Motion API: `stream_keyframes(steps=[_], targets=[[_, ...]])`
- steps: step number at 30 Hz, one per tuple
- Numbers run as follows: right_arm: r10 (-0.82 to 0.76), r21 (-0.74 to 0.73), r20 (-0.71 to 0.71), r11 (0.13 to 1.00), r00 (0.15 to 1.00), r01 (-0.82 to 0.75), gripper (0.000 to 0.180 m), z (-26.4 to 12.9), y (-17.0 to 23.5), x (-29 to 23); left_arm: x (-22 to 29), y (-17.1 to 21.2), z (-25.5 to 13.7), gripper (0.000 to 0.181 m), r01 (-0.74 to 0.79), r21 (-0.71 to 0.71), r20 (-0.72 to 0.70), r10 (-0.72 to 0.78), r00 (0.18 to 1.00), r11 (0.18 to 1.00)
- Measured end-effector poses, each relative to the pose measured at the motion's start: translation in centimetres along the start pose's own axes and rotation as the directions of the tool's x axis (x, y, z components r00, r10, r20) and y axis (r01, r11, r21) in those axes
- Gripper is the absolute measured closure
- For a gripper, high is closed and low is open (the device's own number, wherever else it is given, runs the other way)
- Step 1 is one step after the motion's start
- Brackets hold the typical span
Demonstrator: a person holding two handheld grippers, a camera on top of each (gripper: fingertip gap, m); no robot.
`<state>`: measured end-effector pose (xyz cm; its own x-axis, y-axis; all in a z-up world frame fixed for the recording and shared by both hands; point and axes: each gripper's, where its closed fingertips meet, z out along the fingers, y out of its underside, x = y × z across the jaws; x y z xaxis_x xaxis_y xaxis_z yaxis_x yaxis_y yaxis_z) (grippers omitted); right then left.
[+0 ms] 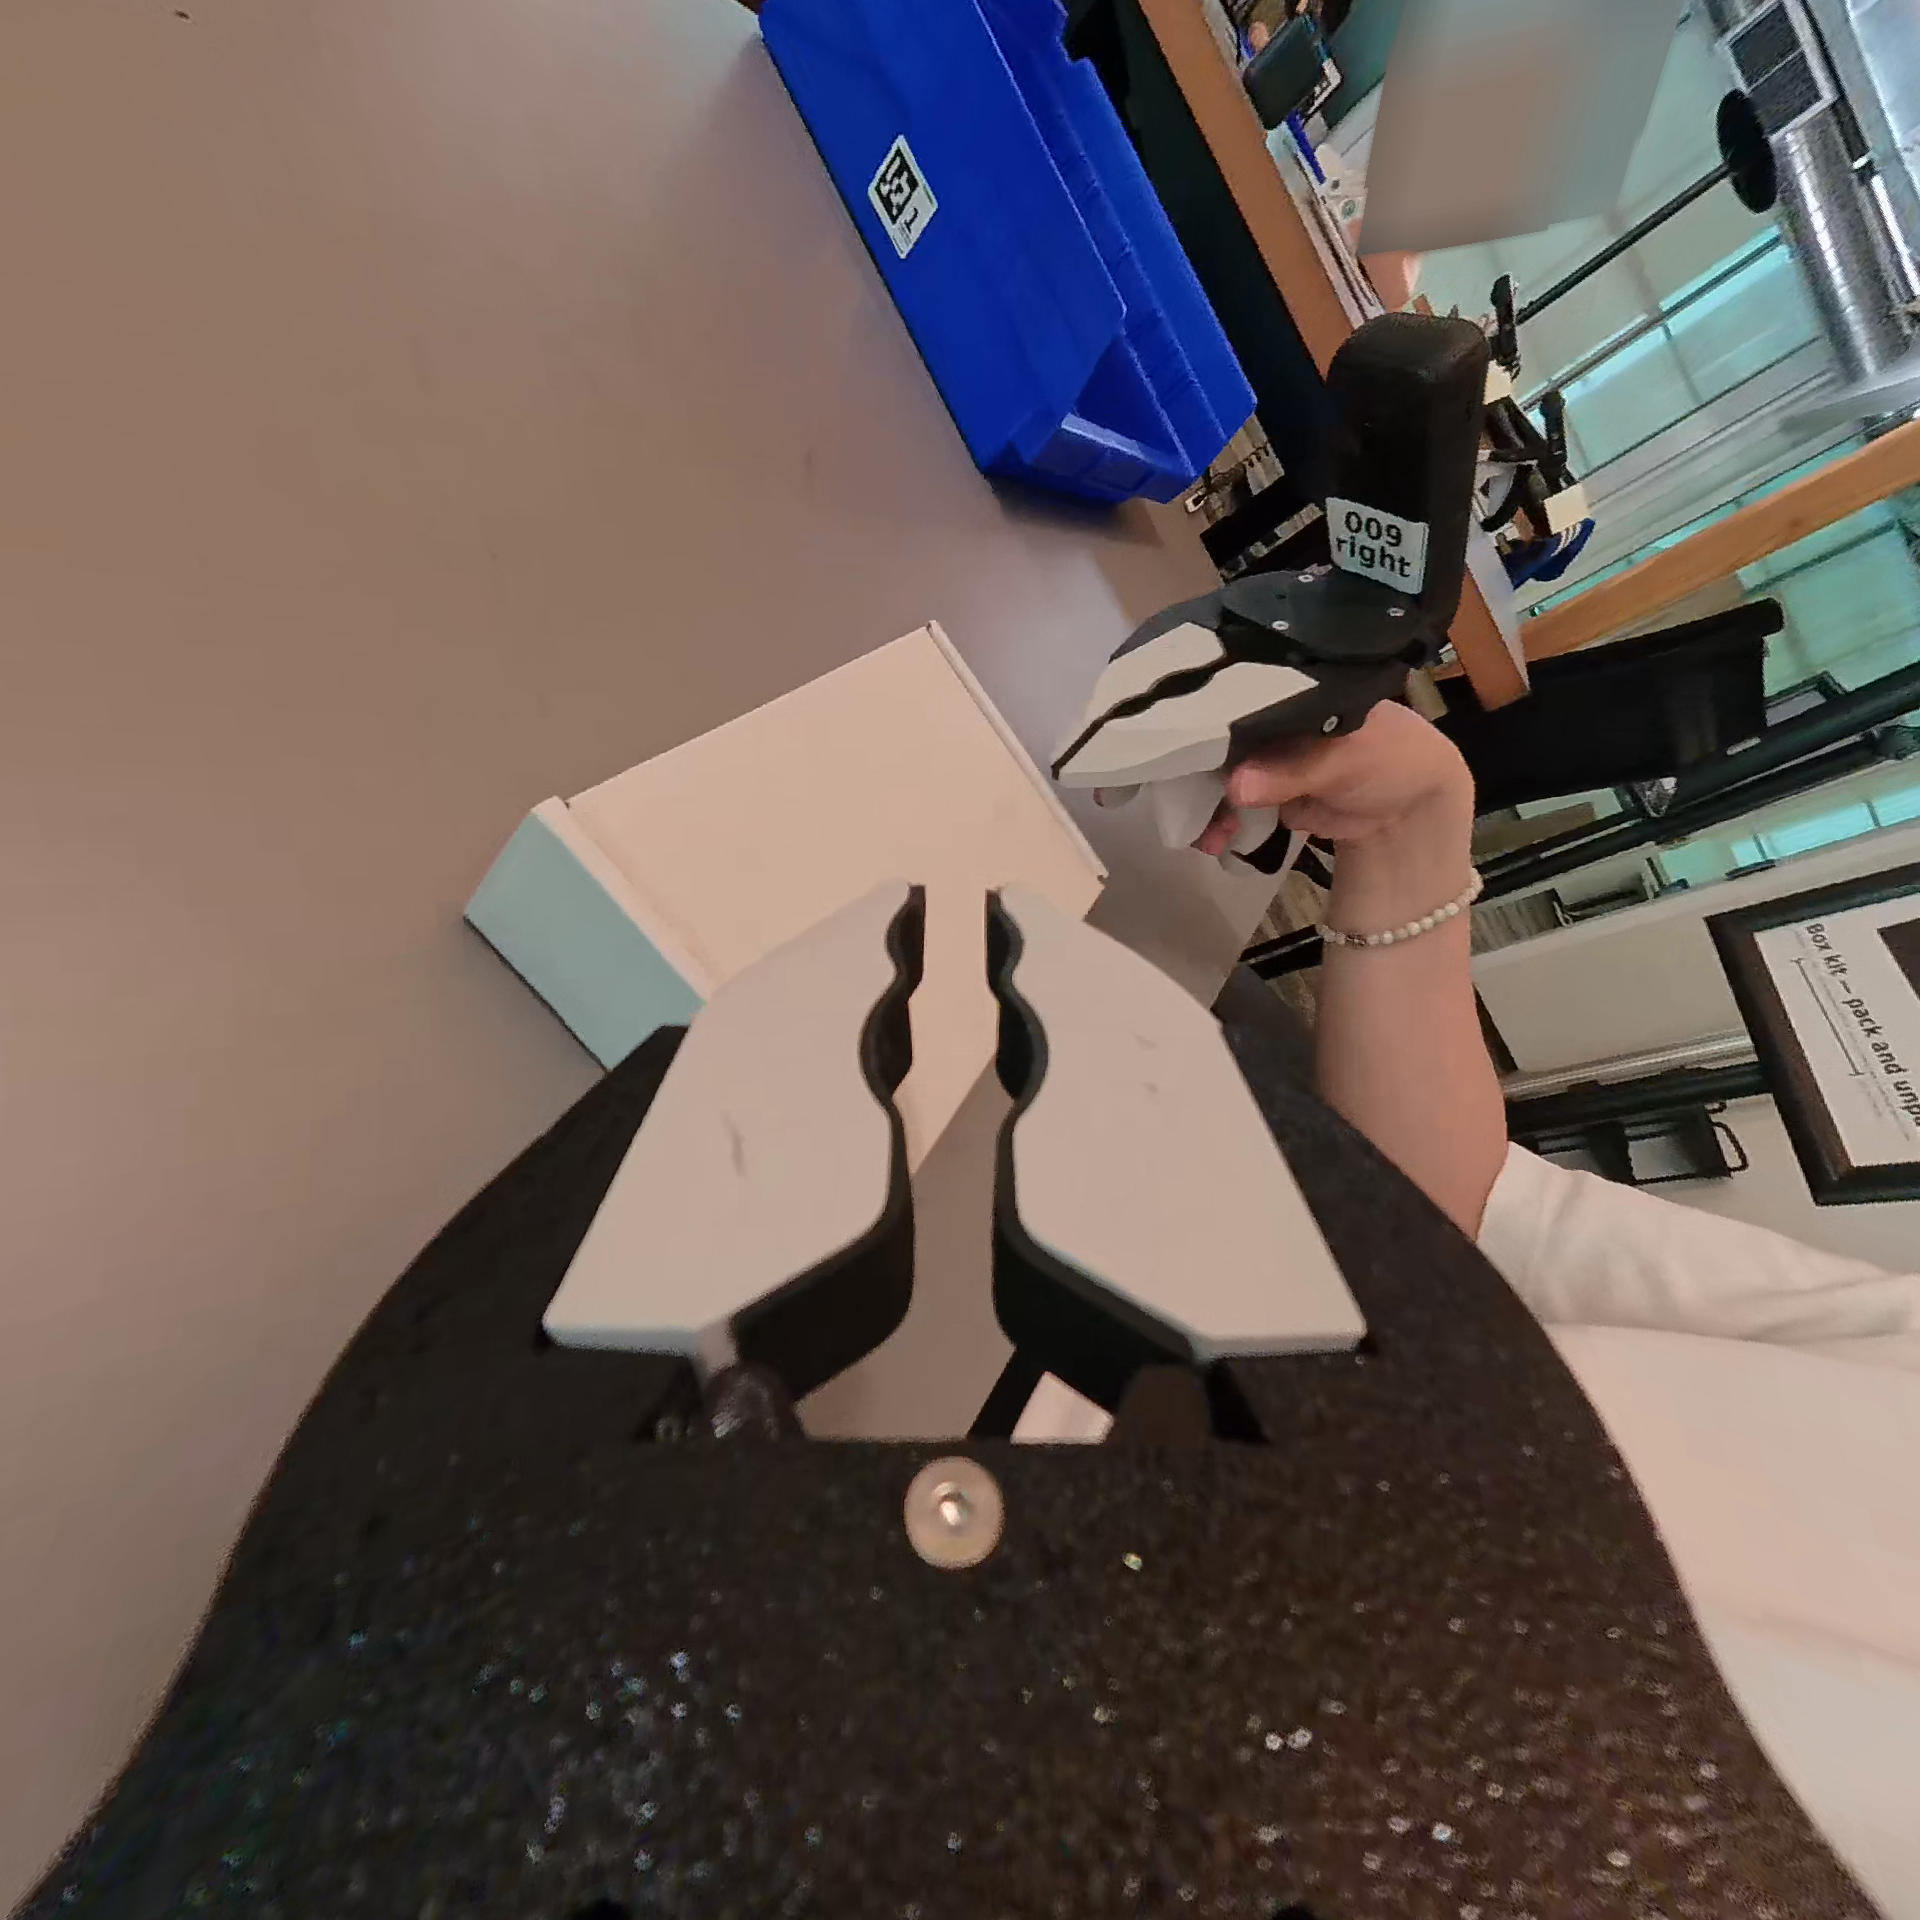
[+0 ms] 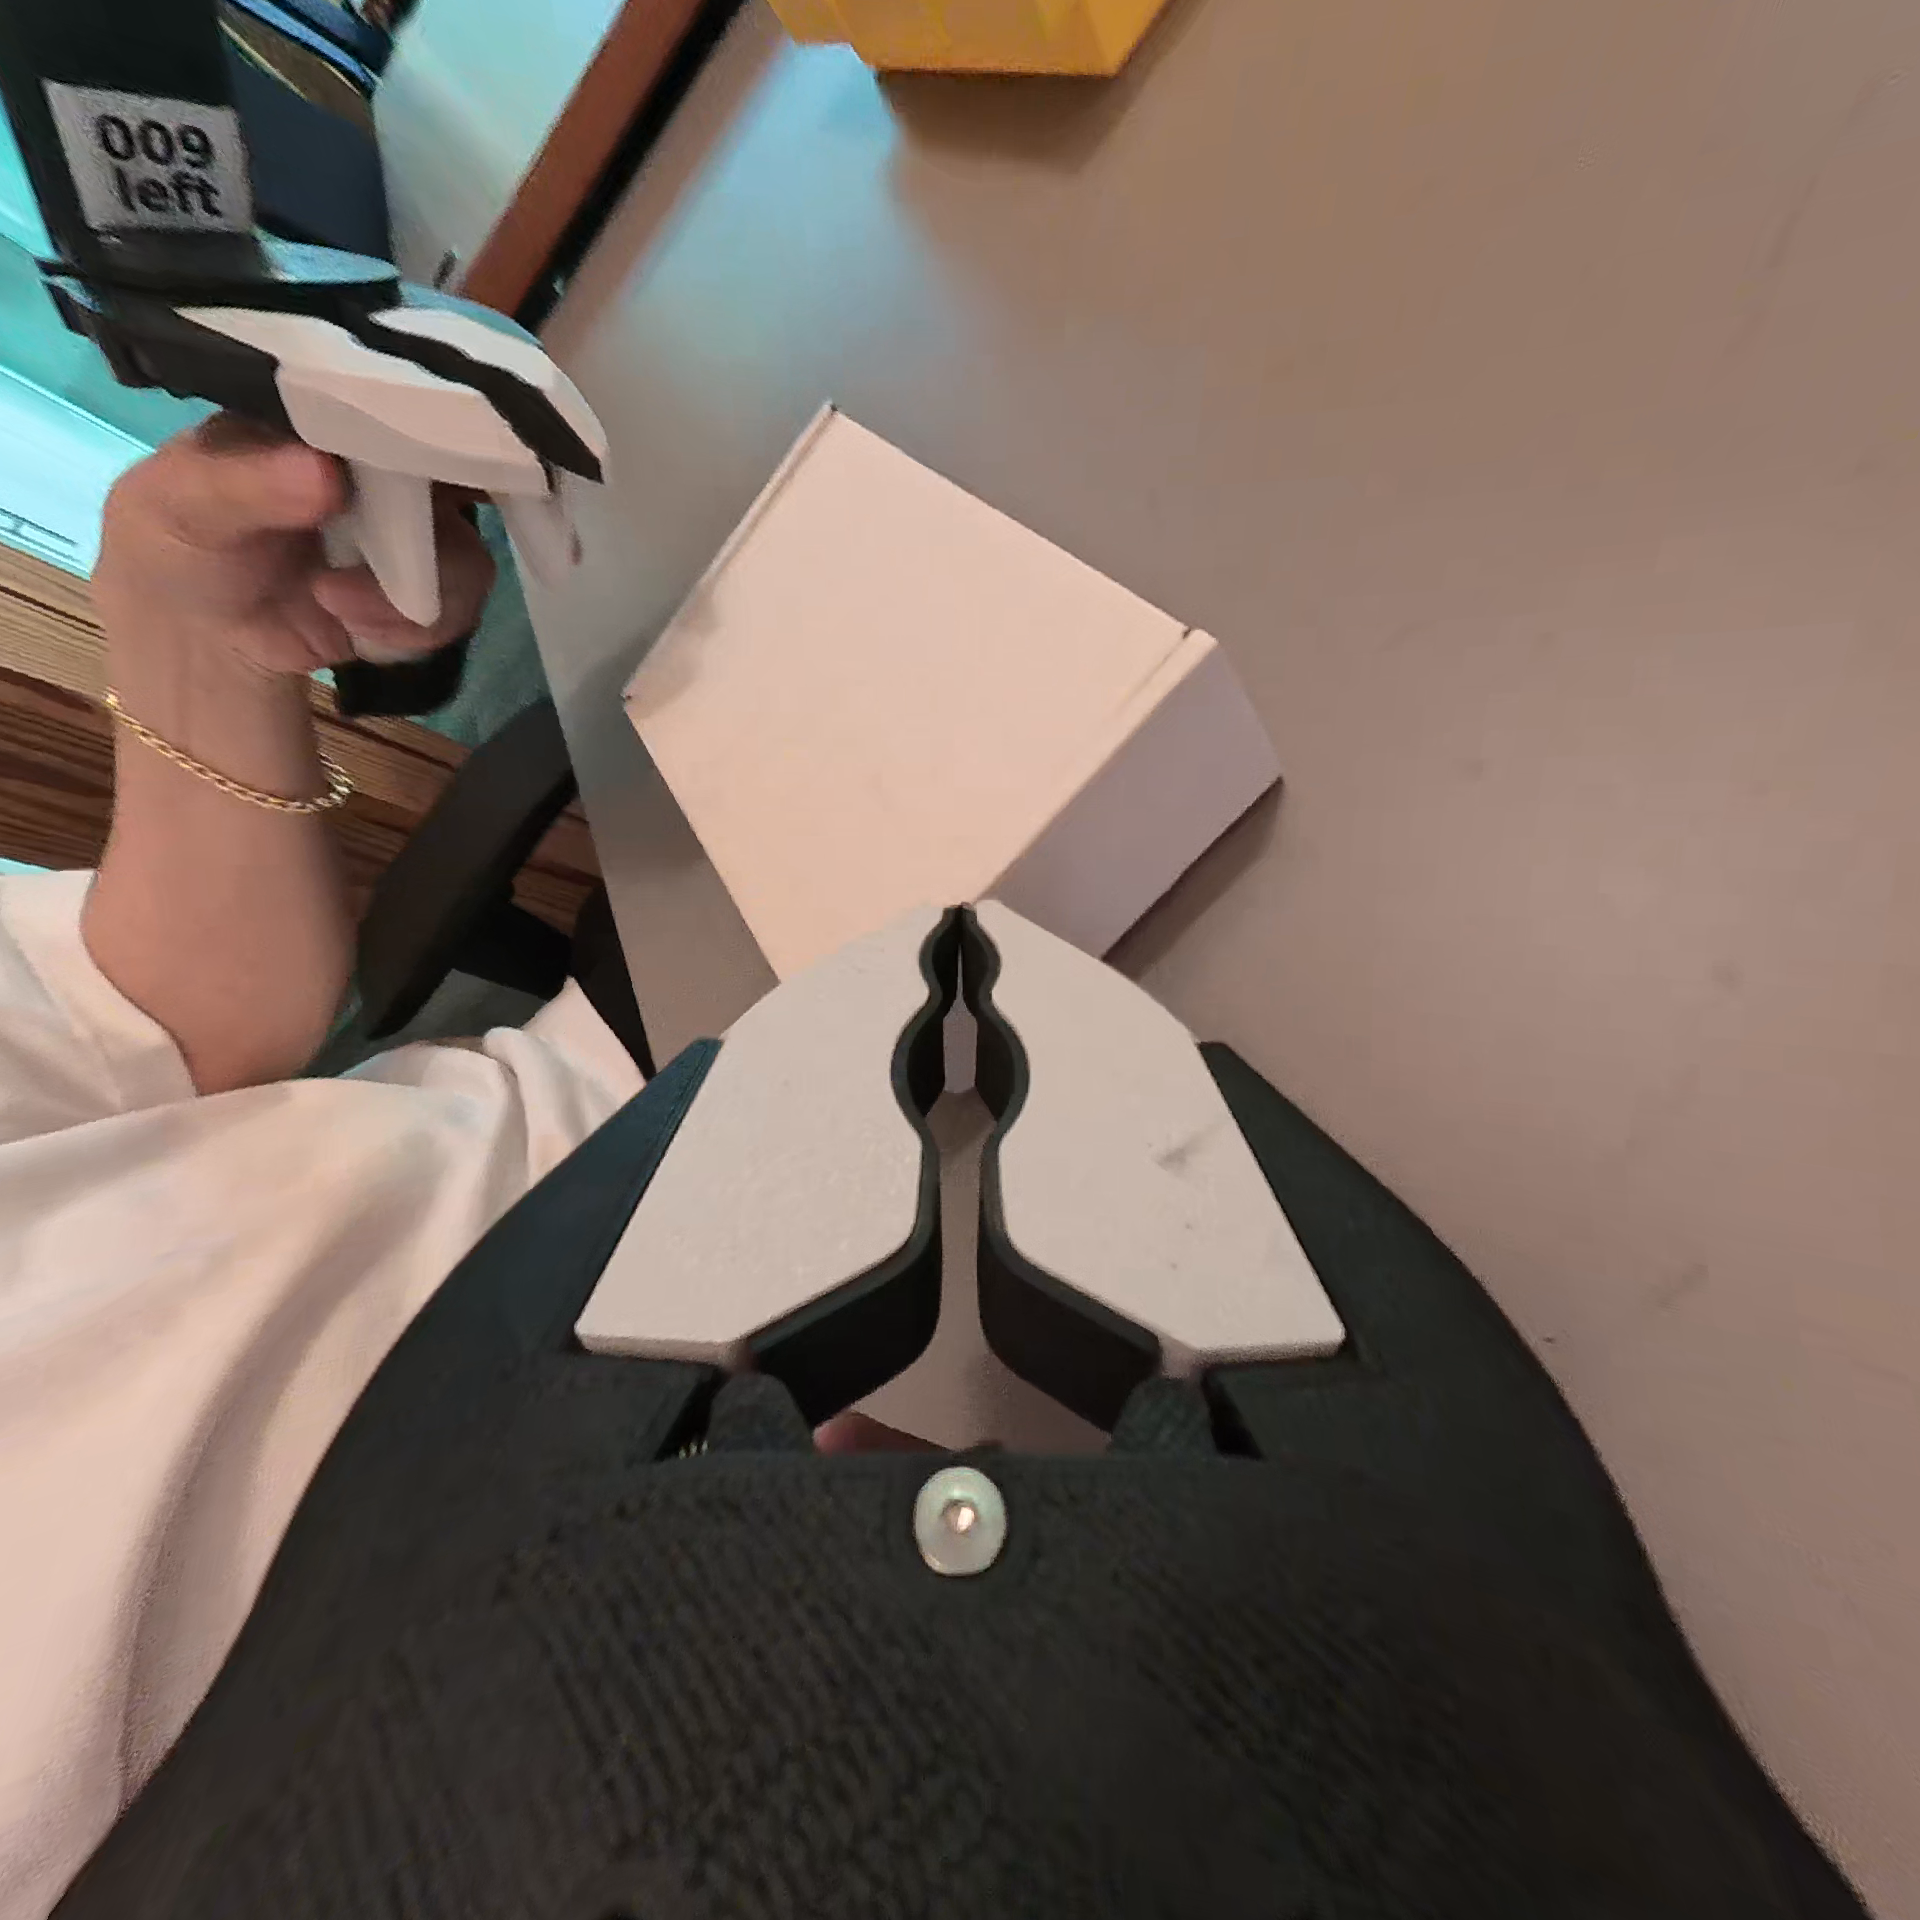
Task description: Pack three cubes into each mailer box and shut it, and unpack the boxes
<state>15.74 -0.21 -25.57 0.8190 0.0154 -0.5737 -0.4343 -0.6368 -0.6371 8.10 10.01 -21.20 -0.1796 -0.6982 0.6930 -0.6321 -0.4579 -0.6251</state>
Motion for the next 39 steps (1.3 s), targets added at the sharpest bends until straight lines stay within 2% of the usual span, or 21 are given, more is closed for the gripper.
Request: stream_keyframes(steps=[3, 9, 15, 23, 27, 30, 33, 39], targets=[[0.018, 0.025, 0.064, 1.0, 0.998, -0.019, 0.18, 0.3, -0.5, -0.8, 0.2, 0.1, 0.3, 0.171, 0.0, 0.0, -0.008, 0.0, 1.0, 1.0], [0.05, 0.024, 0.054, 0.998, 0.997, -0.051, 0.18, 0.5, -0.6, -0.3, -0.2, 0.7, 0.9, 0.17, -0.015, -0.032, 0.011, 0.015, 1.0, 0.999], [0.056, 0.011, 0.111, 0.998, 0.992, -0.057, 0.18, 0.9, -0.4, -1.0, -0.6, 0.8, 0.9, 0.171, -0.006, -0.027, 0.015, 0.006, 1.0, 1.0], [0.017, 0.015, 0.115, 1.0, 0.993, -0.019, 0.18, 0.8, -0.3, -0.9, -1.5, 1.2, 0.0, 0.164, -0.052, -0.049, 0.086, 0.056, 0.995, 0.997], [0.015, 0.022, 0.103, 1.0, 0.995, -0.017, 0.18, 0.7, -0.4, -0.7, -1.8, 0.9, -0.4, 0.144, -0.018, -0.006, 0.098, 0.018, 0.995, 1.0], [0.021, 0.03, 0.094, 0.999, 0.995, -0.023, 0.18, 0.6, -0.4, -0.5, -2.5, 0.6, -0.7, 0.121, 0.05, 0.038, 0.122, -0.055, 0.991, 0.998], [0.024, 0.043, 0.093, 0.999, 0.995, -0.028, 0.18, 0.5, -0.5, -0.3, -3.0, 1.0, -1.1, 0.106, 0.123, 0.062, 0.148, -0.131, 0.98, 0.991], [0.041, 0.068, 0.091, 0.997, 0.995, -0.047, 0.18, 0.1, -0.6, 0.2, -3.0, 3.8, -1.6, 0.089, 0.223, 0.101, 0.171, -0.238, 0.956, 0.969]])
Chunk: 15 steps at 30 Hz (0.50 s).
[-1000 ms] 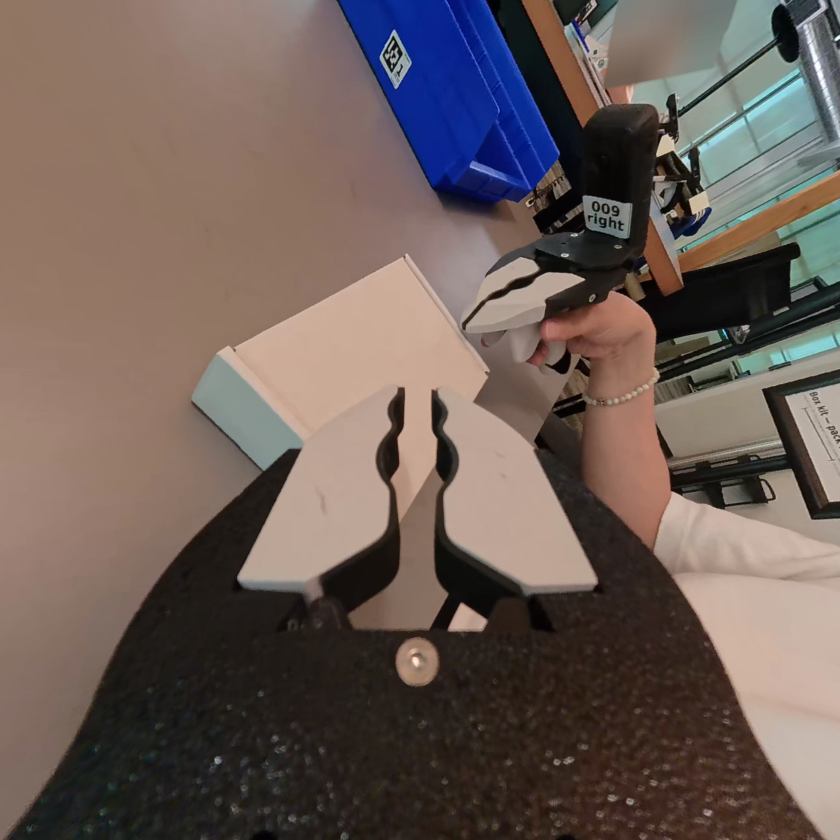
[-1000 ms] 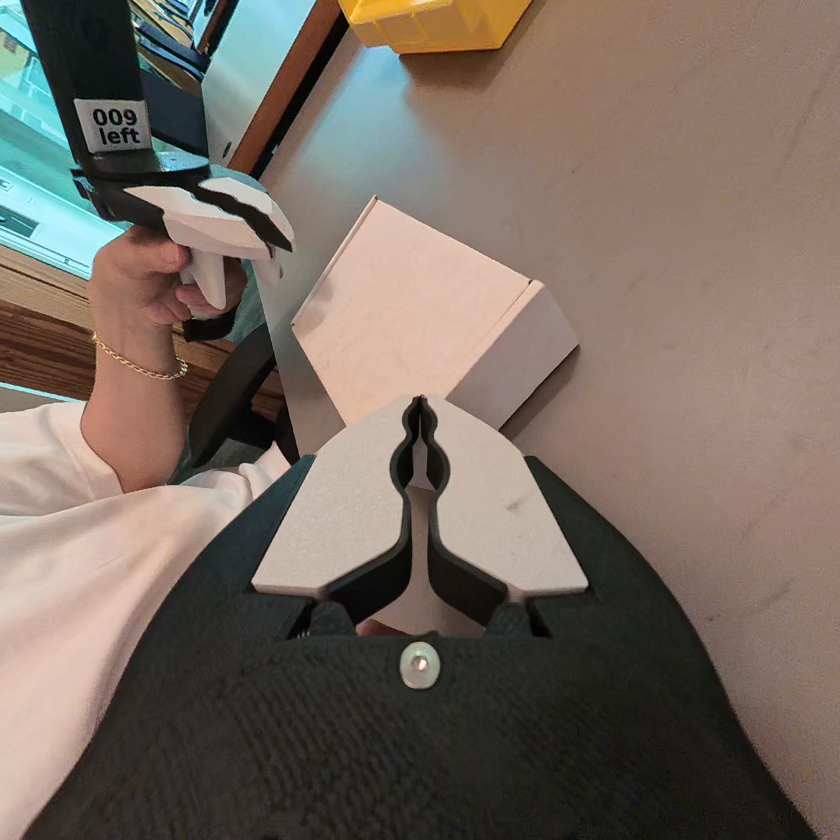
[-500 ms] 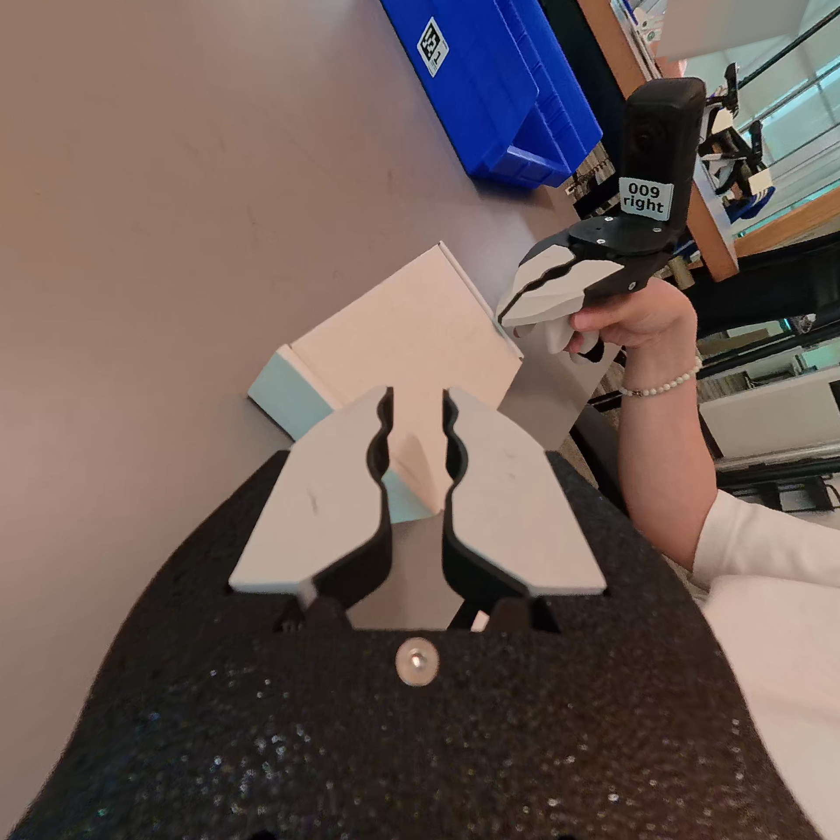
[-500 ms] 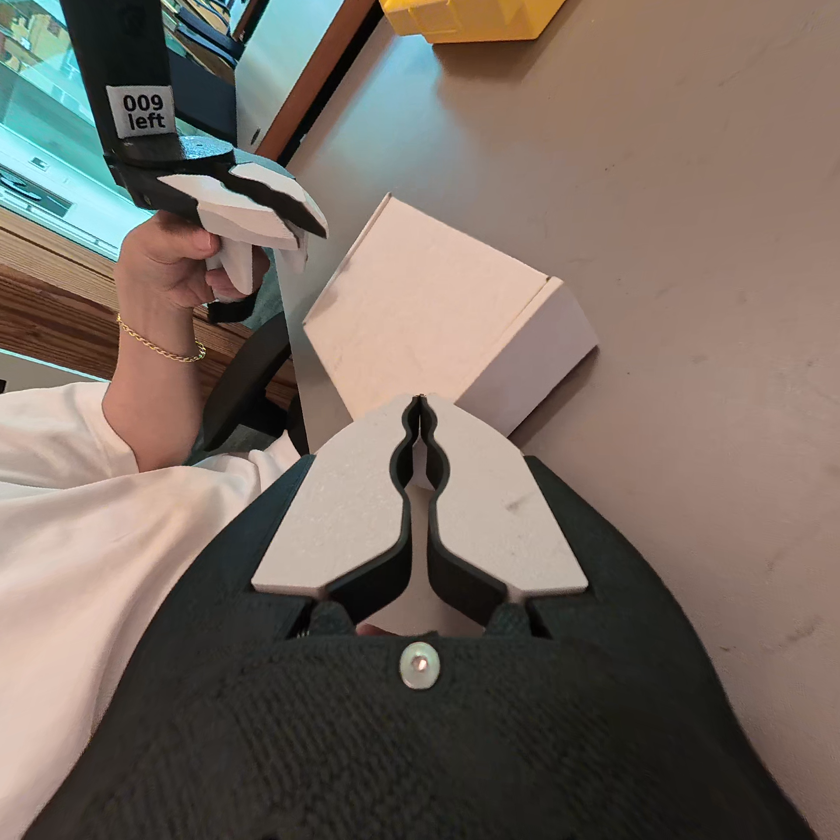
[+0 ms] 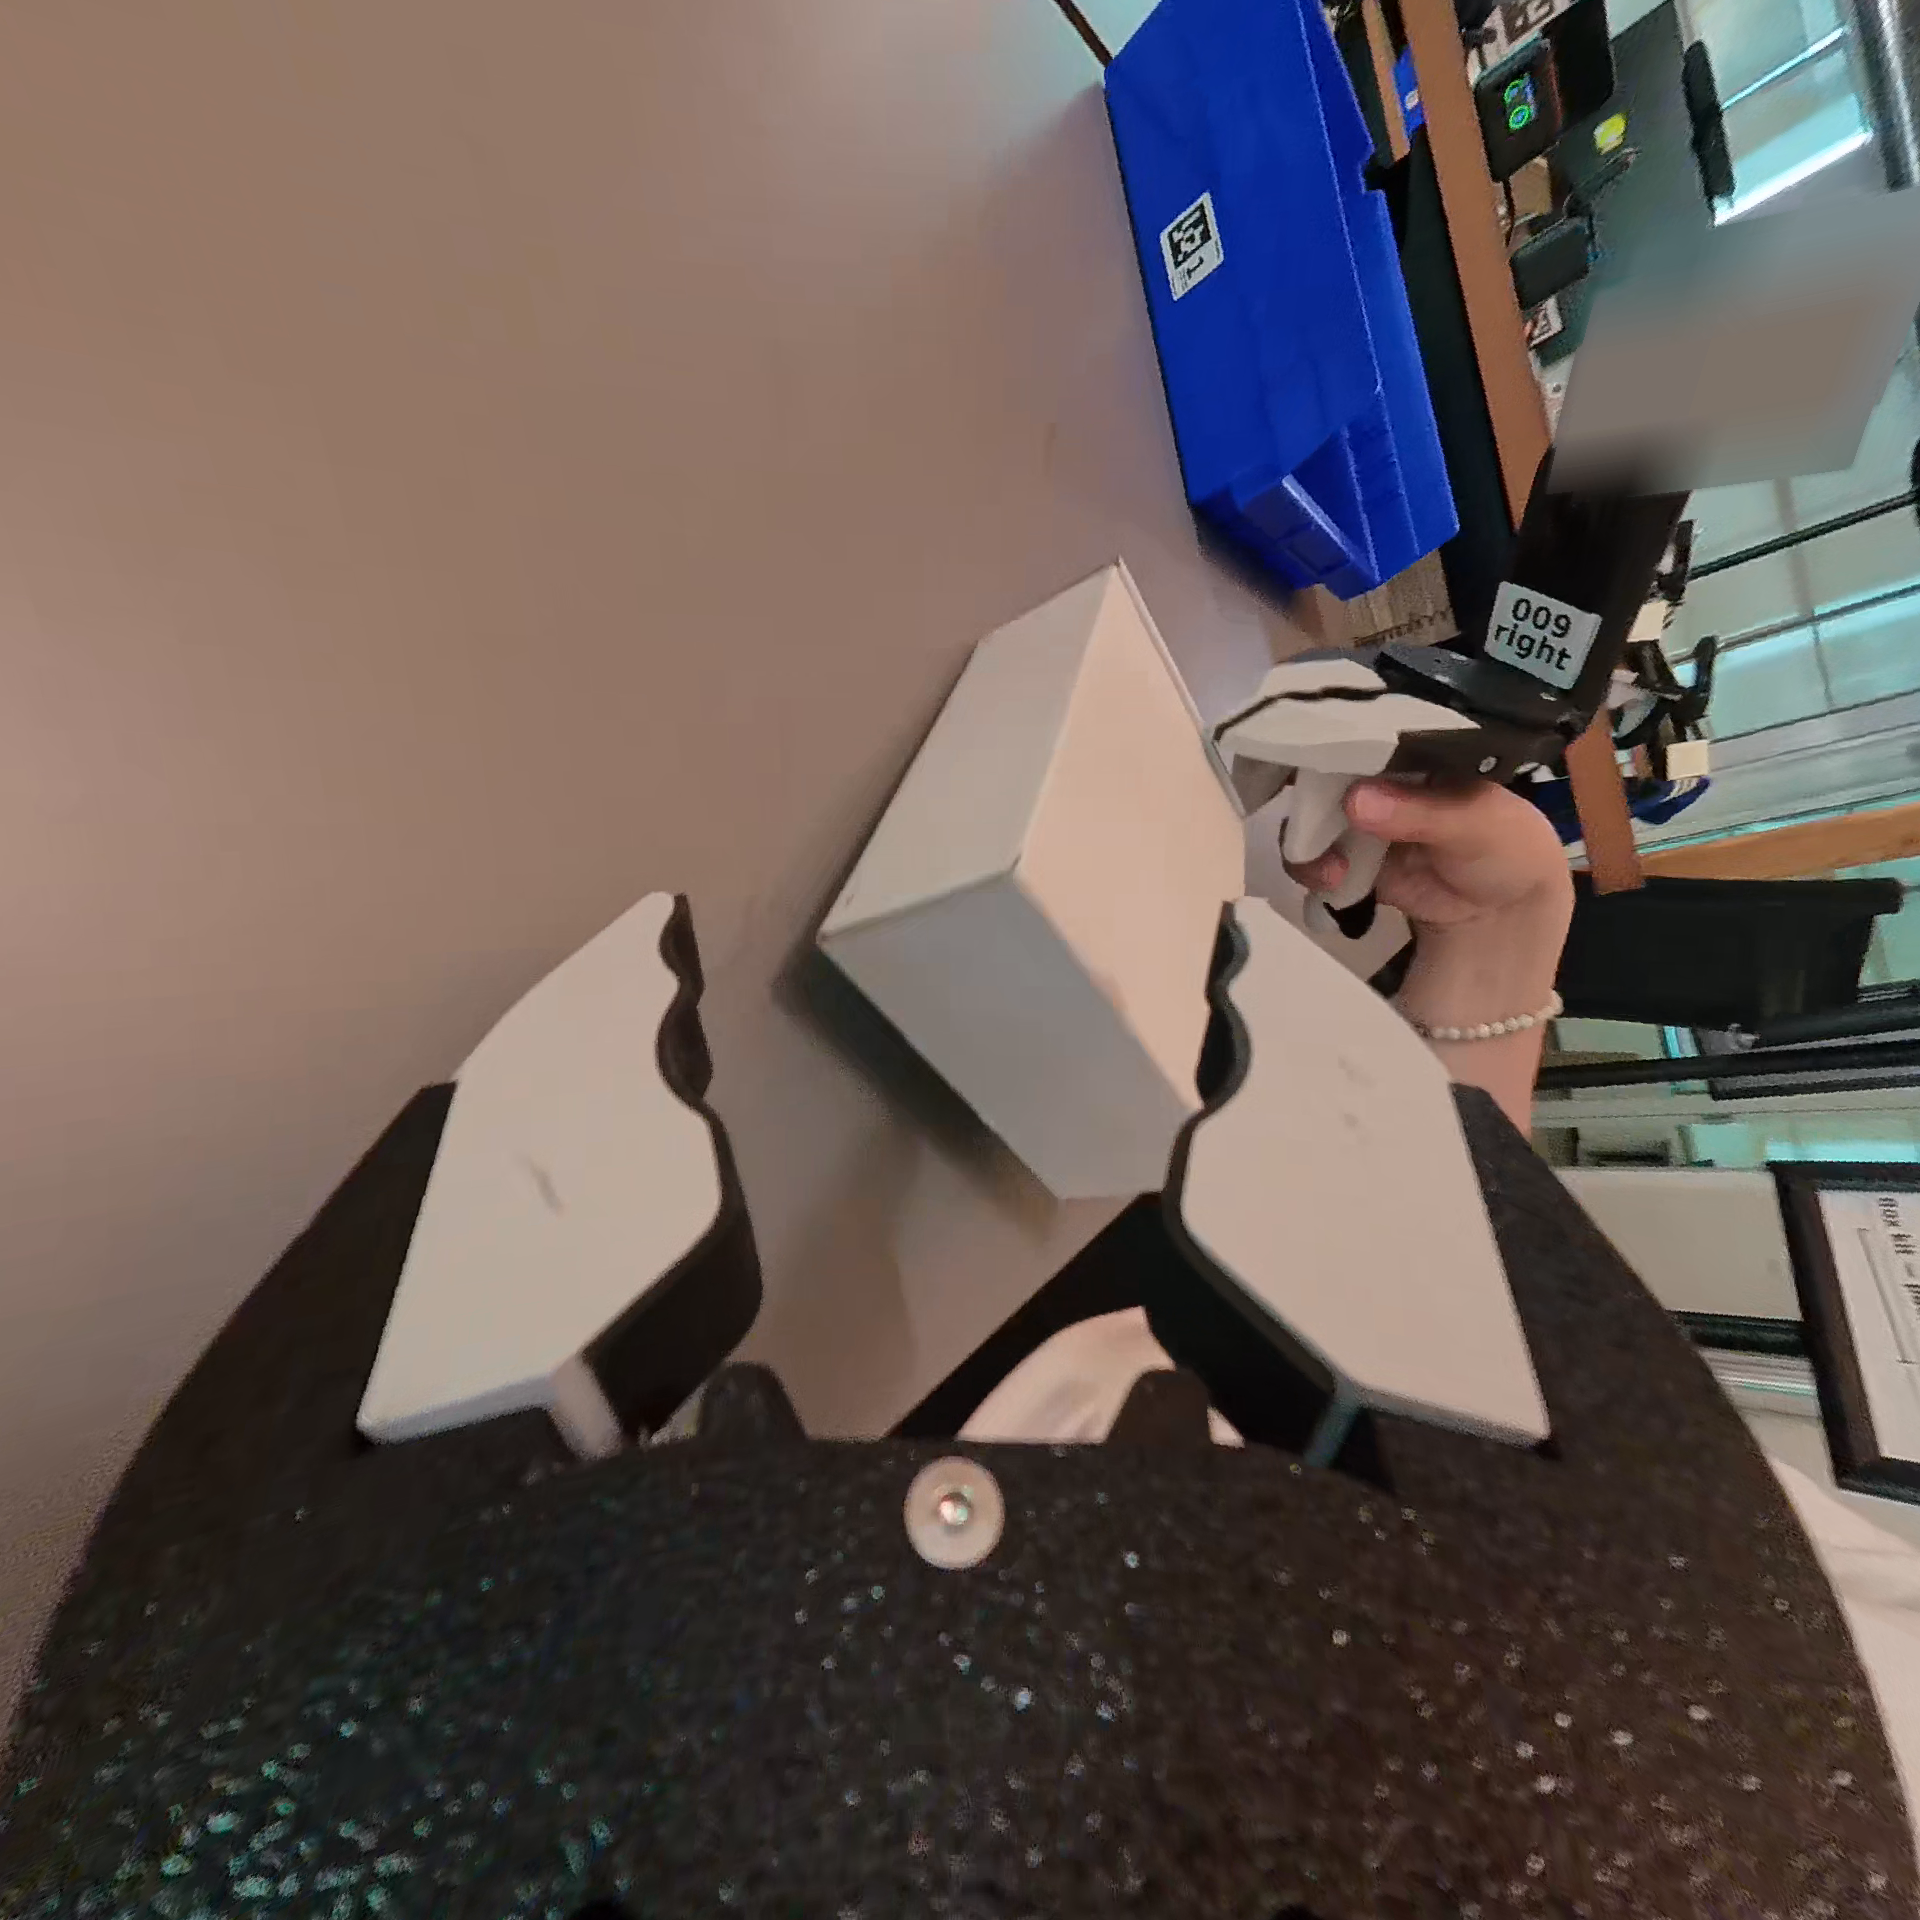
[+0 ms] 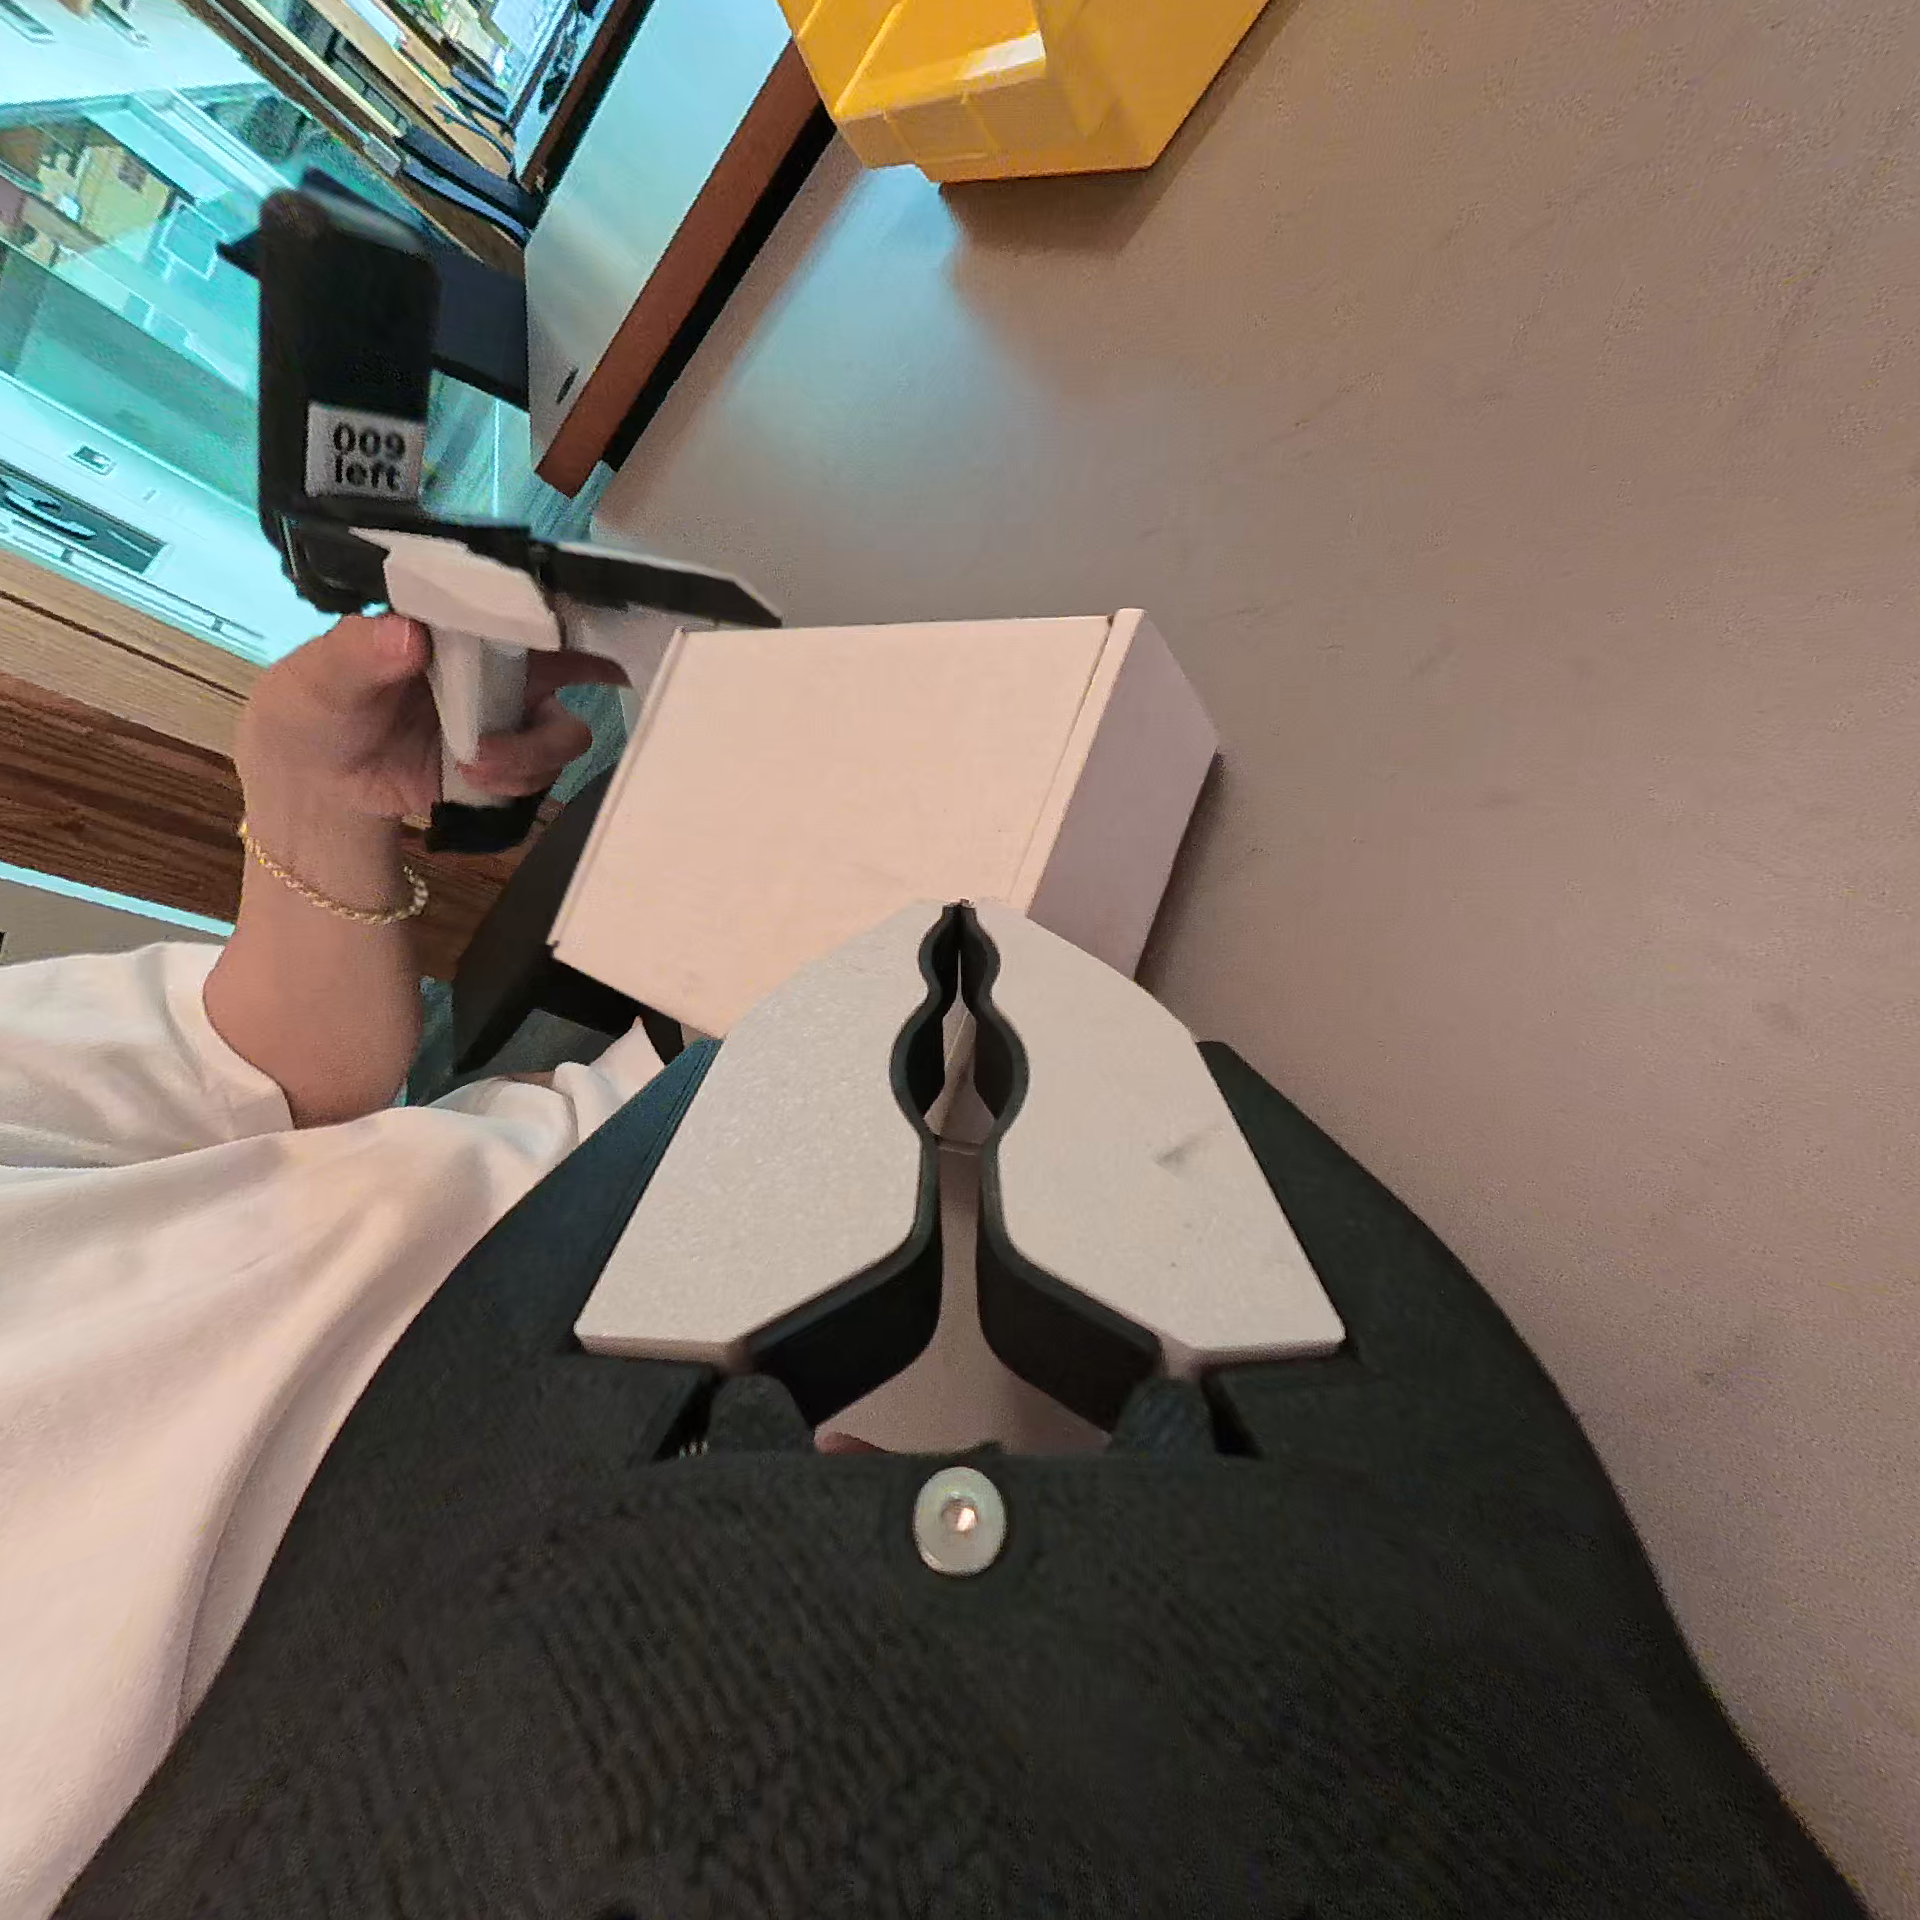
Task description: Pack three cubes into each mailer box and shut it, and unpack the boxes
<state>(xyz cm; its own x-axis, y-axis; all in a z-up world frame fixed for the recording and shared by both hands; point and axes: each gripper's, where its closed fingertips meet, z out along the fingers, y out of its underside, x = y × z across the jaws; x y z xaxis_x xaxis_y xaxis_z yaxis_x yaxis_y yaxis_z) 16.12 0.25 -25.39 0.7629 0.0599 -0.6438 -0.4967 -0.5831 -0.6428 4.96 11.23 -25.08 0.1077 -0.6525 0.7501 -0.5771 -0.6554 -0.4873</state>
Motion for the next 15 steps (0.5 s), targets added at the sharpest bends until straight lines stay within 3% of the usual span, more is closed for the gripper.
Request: stream_keyframes(steps=[7, 11, 15], targets=[[0.021, 0.021, -0.022, 1.0, 1.0, -0.021, 0.18, -0.5, -0.1, 0.7, 2.6, 4.1, 1.6, 0.082, 0.17, -0.077, -0.148, -0.179, 0.973, 0.983], [0.007, 0.013, -0.002, 1.0, 1.0, -0.007, 0.18, -0.1, -0.1, 0.2, 4.0, 4.3, 3.5, 0.076, 0.256, -0.101, -0.201, -0.272, 0.941, 0.961], [0.0, 0.016, -0.002, 1.0, 1.0, 0.0, 0.18, -0.1, 0.0, 0.2, 4.0, 3.9, 5.1, 0.083, 0.334, -0.091, -0.204, -0.346, 0.916, 0.938]])
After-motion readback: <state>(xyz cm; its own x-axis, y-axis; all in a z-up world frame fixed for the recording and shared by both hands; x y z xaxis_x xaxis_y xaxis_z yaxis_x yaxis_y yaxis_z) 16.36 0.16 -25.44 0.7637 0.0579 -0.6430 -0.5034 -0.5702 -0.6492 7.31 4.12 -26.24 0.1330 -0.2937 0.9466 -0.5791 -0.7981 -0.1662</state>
